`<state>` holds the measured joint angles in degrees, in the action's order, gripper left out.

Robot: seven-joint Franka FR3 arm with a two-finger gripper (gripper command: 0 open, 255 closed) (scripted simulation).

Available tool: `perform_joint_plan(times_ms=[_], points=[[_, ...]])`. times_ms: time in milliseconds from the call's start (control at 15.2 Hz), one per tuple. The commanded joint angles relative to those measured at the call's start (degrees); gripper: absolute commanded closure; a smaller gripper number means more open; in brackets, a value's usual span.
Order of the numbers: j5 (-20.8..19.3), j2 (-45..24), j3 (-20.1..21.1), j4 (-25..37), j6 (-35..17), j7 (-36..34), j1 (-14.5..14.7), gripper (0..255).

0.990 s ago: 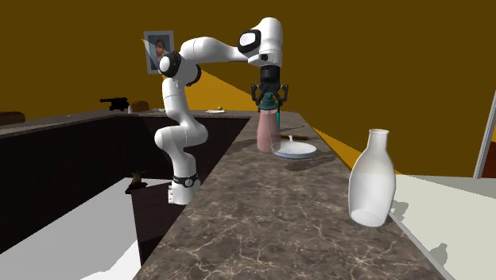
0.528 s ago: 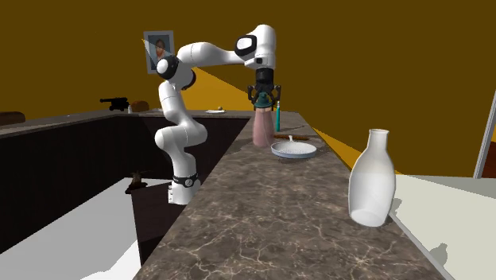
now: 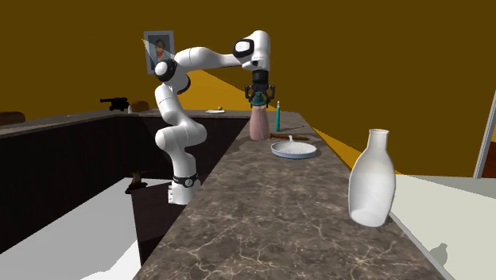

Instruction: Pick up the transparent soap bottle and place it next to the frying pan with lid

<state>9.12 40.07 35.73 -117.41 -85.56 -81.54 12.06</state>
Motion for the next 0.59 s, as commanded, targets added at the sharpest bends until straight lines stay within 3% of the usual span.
perform_joint_plan(times_ms=[0,528], points=[[1.34,0.87,1.7,0.66,1.31,-2.33,0.8,255],[6.84,3.18,9.05,5.14,6.54,-12.01,3.15,255]])
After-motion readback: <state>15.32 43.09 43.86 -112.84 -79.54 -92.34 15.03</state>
